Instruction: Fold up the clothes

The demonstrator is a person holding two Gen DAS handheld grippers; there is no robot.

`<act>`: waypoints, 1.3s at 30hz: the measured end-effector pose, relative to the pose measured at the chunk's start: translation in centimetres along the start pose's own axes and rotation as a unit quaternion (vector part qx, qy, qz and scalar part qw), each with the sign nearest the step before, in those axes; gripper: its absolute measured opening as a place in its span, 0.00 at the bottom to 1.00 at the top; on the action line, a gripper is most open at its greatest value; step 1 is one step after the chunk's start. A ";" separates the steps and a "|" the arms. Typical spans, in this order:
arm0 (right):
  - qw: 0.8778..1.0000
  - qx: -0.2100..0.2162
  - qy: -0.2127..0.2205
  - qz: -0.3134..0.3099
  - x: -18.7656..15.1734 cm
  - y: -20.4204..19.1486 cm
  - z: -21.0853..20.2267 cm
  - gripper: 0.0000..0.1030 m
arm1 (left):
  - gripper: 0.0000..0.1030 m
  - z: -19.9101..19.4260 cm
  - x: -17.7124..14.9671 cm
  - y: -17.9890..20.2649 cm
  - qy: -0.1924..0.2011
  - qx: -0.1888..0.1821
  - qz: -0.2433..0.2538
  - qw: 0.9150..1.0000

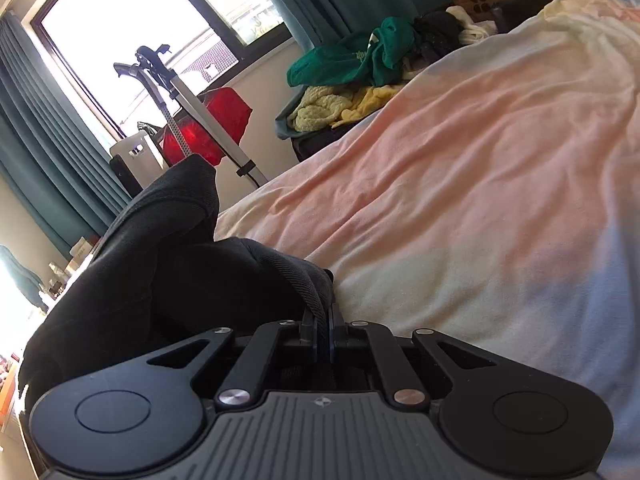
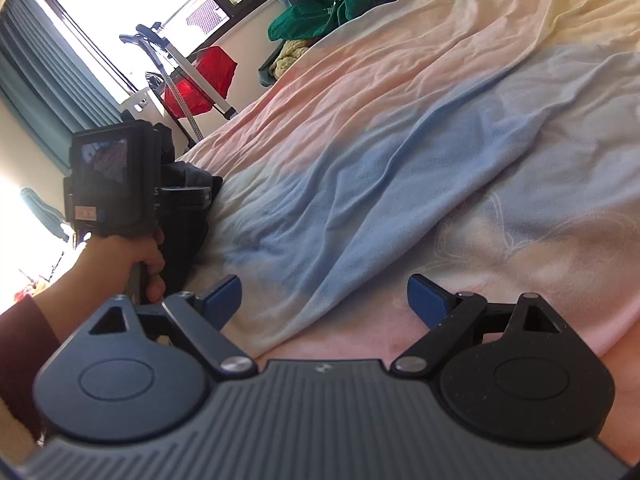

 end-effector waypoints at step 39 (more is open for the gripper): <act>0.970 0.221 -0.042 0.095 3.6 -9.1 1.2 0.80 | 0.04 -32.3 -22.2 -5.1 0.071 -0.230 -0.239 0.941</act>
Point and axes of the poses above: each gripper's, at about its wrist camera, not at the fingertips, and z roughly the way its jaws point, y to its right, x to its top, the point moved 6 cm from there along z, roughly the way its jaws point, and after that the axes turned 5 degrees about -z, right-handed, at the moved point
